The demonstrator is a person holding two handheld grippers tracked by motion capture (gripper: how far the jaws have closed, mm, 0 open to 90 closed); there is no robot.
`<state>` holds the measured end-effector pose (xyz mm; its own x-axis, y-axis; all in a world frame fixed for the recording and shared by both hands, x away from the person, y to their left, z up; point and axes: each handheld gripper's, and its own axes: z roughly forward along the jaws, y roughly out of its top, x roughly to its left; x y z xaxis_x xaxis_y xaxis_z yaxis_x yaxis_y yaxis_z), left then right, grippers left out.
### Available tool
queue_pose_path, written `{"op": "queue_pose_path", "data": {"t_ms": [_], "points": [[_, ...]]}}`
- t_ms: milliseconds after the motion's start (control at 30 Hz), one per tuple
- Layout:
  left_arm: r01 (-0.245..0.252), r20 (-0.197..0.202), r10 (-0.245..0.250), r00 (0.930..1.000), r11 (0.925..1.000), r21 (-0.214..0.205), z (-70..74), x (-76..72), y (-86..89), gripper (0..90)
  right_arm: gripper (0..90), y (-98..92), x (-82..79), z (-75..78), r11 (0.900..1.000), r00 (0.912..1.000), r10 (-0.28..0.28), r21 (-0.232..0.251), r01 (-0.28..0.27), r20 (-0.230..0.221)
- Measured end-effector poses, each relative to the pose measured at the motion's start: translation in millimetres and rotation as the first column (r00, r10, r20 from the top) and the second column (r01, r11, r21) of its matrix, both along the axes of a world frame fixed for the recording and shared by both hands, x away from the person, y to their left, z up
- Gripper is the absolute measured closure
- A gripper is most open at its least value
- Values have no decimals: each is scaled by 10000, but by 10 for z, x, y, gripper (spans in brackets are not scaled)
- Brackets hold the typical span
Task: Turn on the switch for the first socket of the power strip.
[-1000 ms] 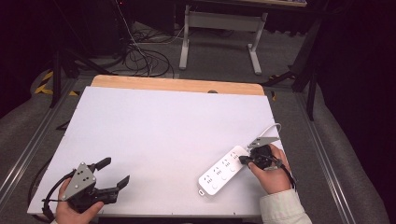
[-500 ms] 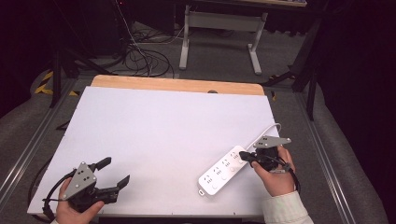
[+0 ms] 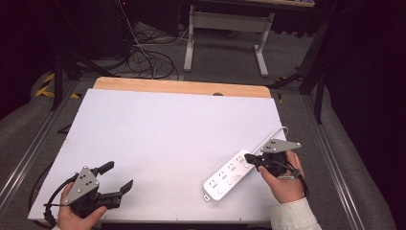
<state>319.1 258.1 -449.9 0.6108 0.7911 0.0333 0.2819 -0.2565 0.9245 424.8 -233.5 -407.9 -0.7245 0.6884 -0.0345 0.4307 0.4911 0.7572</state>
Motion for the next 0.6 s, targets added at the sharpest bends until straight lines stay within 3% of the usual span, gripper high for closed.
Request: {"op": "queue_pose_path", "data": {"t_ms": [100, 167, 333, 500, 567, 600], "points": [[-19, -13, 19, 10000, 10000, -74, 0, -4, -3, 170, 869, -7, -5, 11, 10000, 9998, 86, -18, -85, 162], [-24, -23, 23, 10000, 10000, -84, -1, -1, -1, 170, 742, -12, -7, 25, 9998, 9992, 163, 95, -167, 359], [-6, 7, 6, 10000, 10000, -40, 3, -6, -2, 170, 490, -20, -58, 67, 9953, 9969, -7, 968, -68, 781], [-28, 0, 28, 10000, 9999, -103, 7, -9, 6, 170, 459, -68, -146, 144, 9948, 9938, -188, 1011, 77, 1094], [13, 41, -13, 10000, 10000, -31, 8, -4, 8, 170, 440, -78, -181, 151, 9915, 9948, -69, 1299, -64, 1020], [19, 41, -19, 10000, 10000, -30, 8, -4, 8, 170, 382, -83, -203, 152, 9892, 9945, -65, 1463, -88, 1041]]}}
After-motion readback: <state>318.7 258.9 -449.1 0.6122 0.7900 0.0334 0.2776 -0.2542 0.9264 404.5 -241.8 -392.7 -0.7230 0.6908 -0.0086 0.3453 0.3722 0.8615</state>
